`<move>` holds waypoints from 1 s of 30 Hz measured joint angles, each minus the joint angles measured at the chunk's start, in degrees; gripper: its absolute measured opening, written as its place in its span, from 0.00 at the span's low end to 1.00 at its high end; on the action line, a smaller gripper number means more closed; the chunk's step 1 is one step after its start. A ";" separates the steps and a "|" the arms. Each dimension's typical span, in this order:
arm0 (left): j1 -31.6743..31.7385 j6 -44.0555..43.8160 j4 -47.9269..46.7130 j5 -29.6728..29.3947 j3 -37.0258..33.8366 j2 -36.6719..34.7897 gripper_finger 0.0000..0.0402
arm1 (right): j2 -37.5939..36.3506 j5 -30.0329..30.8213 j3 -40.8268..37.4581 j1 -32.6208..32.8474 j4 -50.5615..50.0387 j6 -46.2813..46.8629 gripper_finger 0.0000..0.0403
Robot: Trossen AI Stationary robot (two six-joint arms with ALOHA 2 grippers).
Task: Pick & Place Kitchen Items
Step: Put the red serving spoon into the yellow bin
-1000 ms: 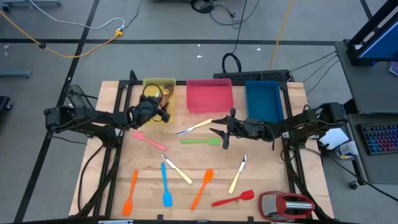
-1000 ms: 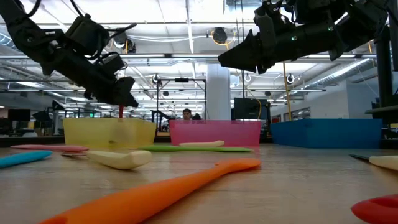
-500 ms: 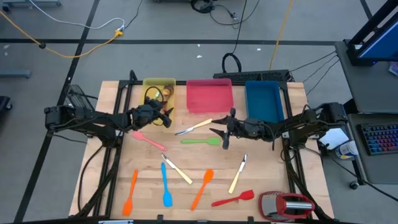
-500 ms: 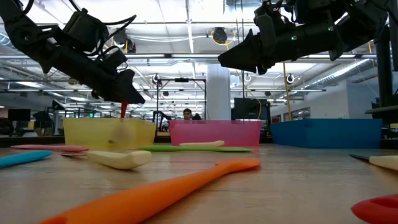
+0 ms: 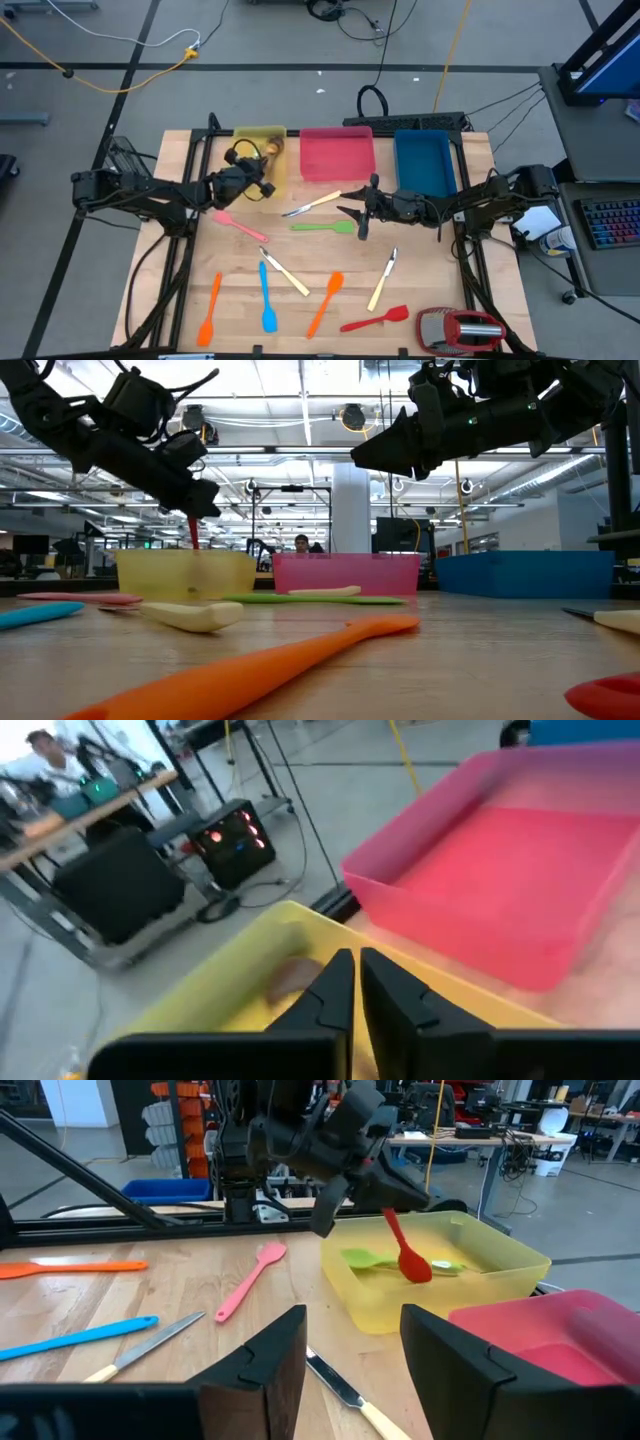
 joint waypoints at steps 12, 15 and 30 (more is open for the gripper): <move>3.53 22.24 -7.69 -4.14 10.31 0.03 0.05 | 0.00 0.02 0.00 -0.02 -0.37 -0.01 0.39; 5.95 22.86 -12.77 -2.75 10.31 0.48 0.03 | 0.00 0.02 0.00 -0.02 -0.37 -0.03 0.39; 14.97 22.46 -21.94 11.24 10.31 4.51 0.12 | 0.00 -4.23 0.00 -0.02 -0.37 -0.01 0.39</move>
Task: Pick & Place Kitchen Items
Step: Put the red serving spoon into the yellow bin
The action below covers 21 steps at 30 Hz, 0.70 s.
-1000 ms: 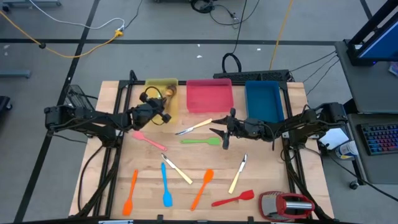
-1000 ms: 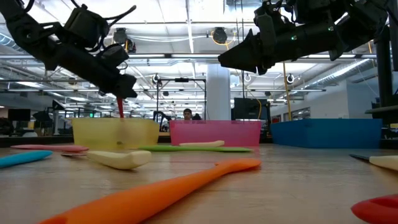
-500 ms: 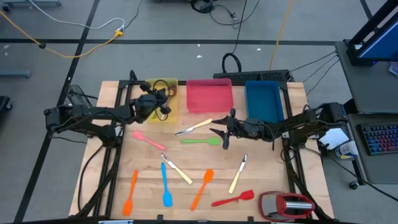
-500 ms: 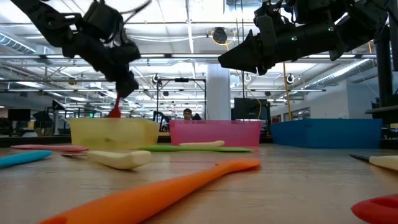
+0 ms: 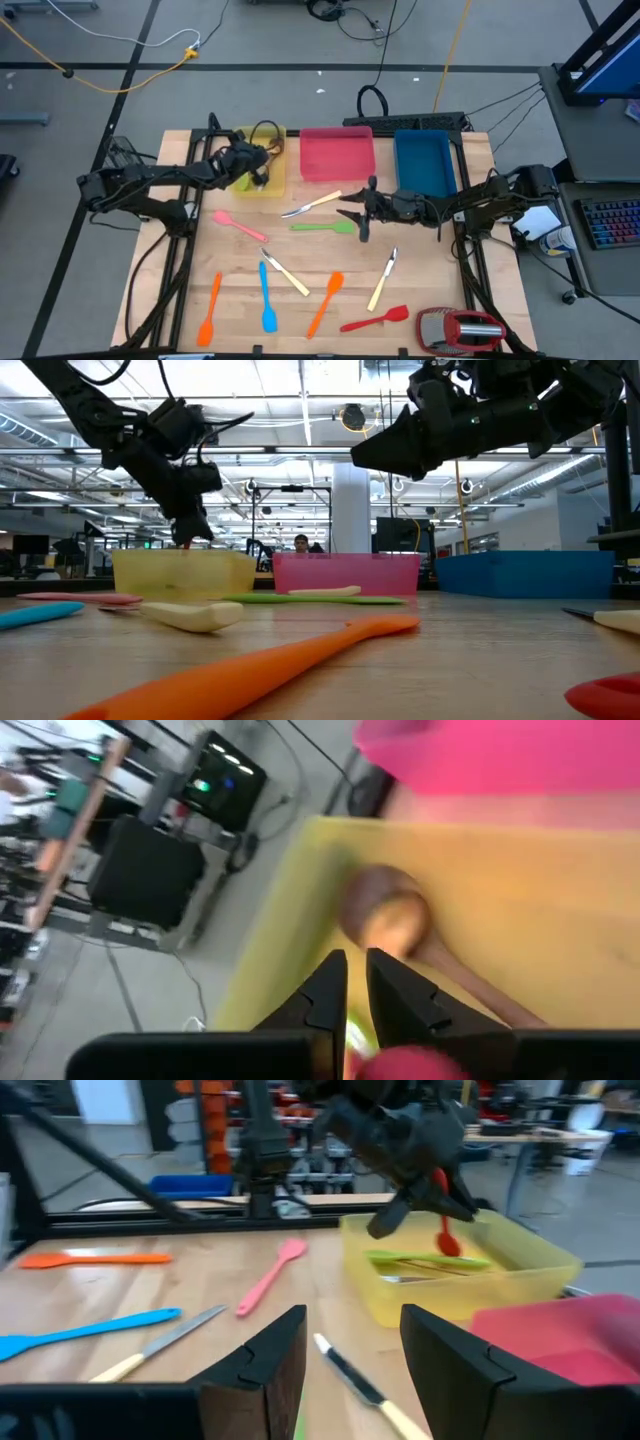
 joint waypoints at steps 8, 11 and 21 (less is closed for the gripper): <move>-4.28 -4.00 -6.02 0.15 -0.03 0.02 0.17 | 0.00 -1.64 0.00 -0.02 0.02 -0.01 0.39; -4.98 -5.64 -5.25 0.29 -0.04 0.02 0.25 | 0.00 -1.63 0.00 -0.04 0.02 -0.01 0.39; -9.38 -11.08 -0.46 8.29 -0.04 -0.01 0.60 | 0.02 -1.68 0.00 -0.04 0.46 -0.01 0.39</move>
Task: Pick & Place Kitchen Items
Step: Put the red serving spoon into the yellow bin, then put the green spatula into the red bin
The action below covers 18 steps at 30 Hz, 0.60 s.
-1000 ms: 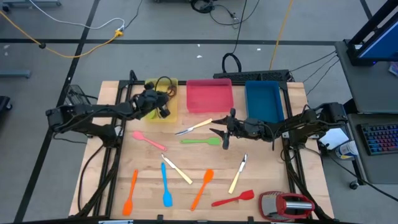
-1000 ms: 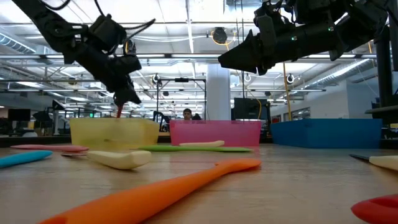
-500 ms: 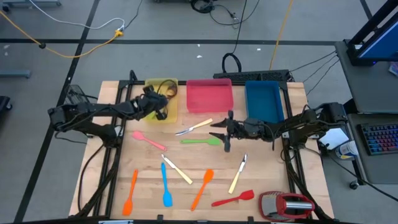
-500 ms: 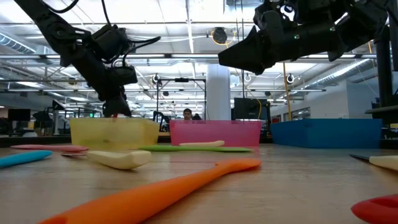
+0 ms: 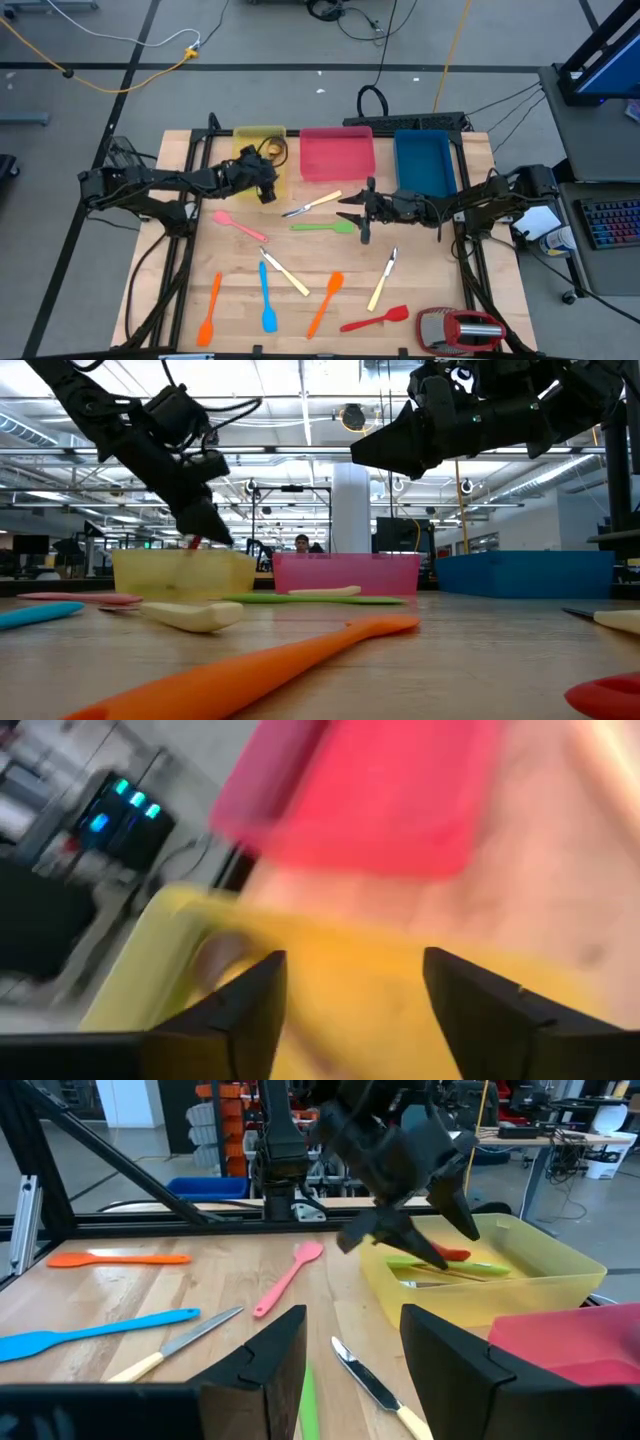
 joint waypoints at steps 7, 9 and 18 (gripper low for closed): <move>-2.89 0.47 6.48 1.76 0.00 -0.03 0.71 | 0.00 0.00 0.00 0.00 0.01 0.00 0.39; -3.54 0.45 8.27 3.49 0.00 -0.03 0.72 | 0.00 0.00 0.00 0.00 0.00 0.00 0.39; -8.91 -2.66 15.56 11.37 0.00 -0.05 0.68 | 0.00 0.00 0.00 0.00 -0.02 0.00 0.39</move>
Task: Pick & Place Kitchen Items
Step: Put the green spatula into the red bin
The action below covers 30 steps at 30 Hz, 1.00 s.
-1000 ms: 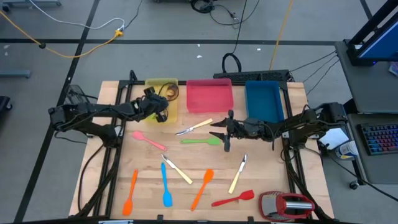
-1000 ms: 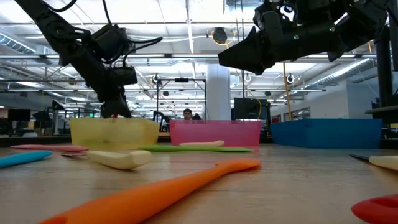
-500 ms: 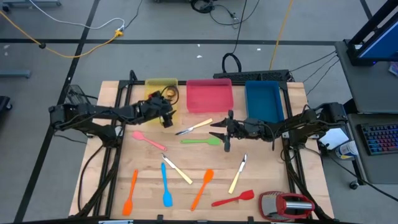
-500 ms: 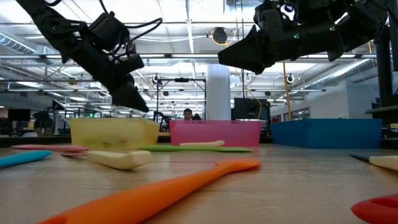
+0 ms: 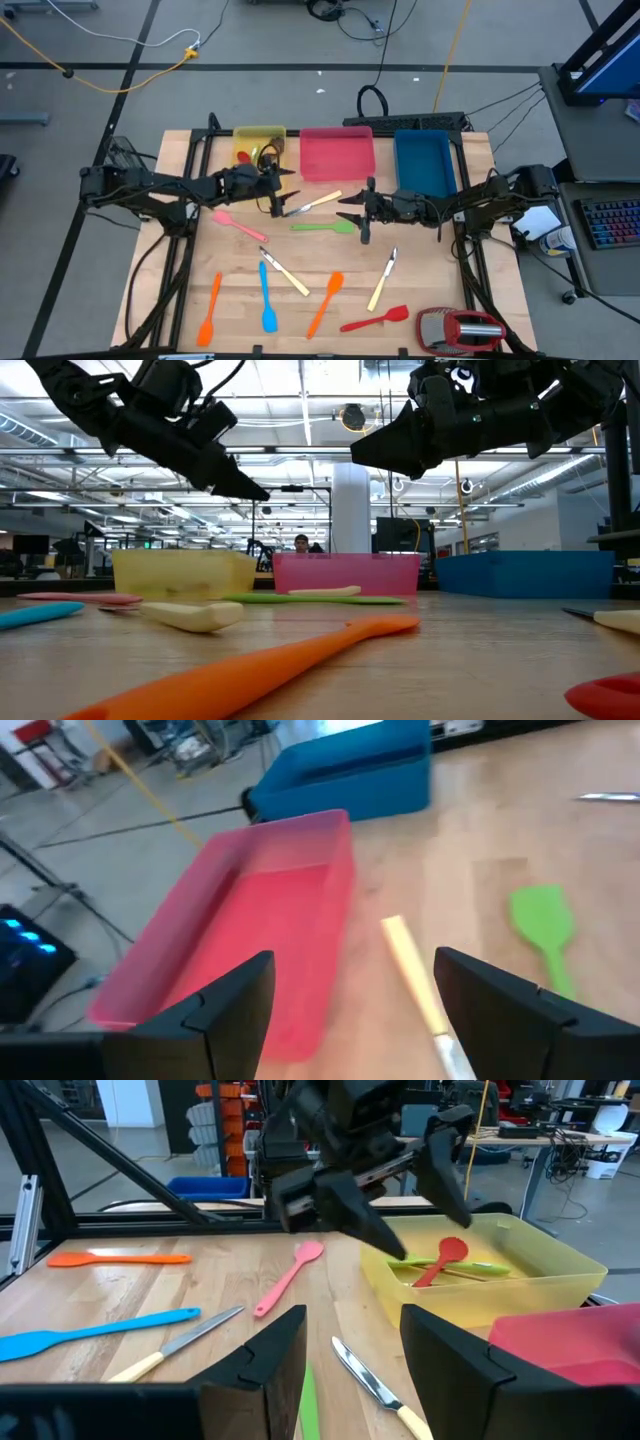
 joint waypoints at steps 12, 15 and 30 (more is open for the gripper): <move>-6.99 -8.31 -1.27 0.13 0.00 0.00 0.60 | 0.00 0.09 0.00 0.00 -1.33 0.00 0.39; -8.36 -10.97 -3.67 0.13 0.00 0.03 0.58 | 0.00 0.11 0.00 0.00 -1.33 0.00 0.41; -12.78 -20.07 3.16 2.95 0.00 16.37 0.47 | 0.00 0.13 0.01 0.00 -1.35 0.13 0.48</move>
